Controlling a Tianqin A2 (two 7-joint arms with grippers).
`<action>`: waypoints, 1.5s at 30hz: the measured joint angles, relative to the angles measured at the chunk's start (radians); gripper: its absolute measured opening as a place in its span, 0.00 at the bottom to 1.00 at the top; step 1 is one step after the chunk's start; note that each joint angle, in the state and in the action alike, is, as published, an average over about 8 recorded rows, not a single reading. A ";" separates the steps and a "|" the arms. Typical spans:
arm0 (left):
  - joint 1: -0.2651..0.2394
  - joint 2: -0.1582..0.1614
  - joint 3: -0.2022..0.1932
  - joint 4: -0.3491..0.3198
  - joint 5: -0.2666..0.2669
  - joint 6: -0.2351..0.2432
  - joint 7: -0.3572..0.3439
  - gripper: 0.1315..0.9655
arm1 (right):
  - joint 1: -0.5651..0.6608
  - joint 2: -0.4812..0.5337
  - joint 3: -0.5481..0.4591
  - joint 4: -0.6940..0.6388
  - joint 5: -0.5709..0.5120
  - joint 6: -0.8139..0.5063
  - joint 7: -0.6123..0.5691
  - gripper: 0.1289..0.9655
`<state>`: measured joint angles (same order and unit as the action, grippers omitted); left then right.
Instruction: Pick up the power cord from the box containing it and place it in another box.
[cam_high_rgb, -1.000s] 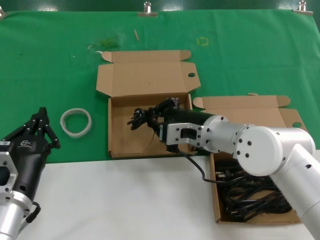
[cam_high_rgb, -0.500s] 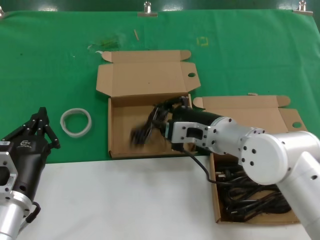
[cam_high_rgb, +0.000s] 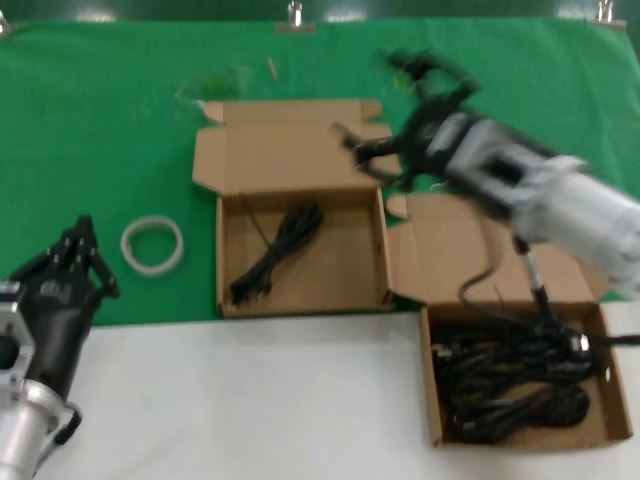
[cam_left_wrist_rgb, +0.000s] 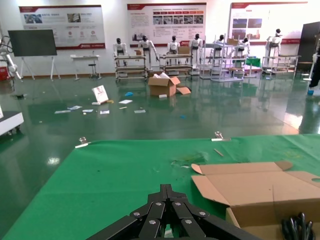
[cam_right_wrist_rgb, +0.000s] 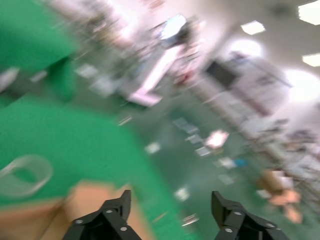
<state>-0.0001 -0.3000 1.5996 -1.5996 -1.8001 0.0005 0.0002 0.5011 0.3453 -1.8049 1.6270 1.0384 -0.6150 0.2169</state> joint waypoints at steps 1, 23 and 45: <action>0.000 0.000 0.000 0.000 0.000 0.000 0.000 0.01 | -0.021 0.023 0.037 0.042 0.040 0.014 0.028 0.45; 0.000 0.000 0.000 0.000 0.000 0.000 0.000 0.01 | -0.248 0.193 0.279 0.246 0.352 0.235 0.175 0.69; 0.000 0.000 0.000 0.000 0.000 0.000 0.000 0.05 | -0.333 0.114 0.254 0.155 0.489 0.362 0.044 1.00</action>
<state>-0.0001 -0.3000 1.5996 -1.5997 -1.8000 0.0003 0.0000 0.1685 0.4591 -1.5505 1.7816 1.5274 -0.2533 0.2610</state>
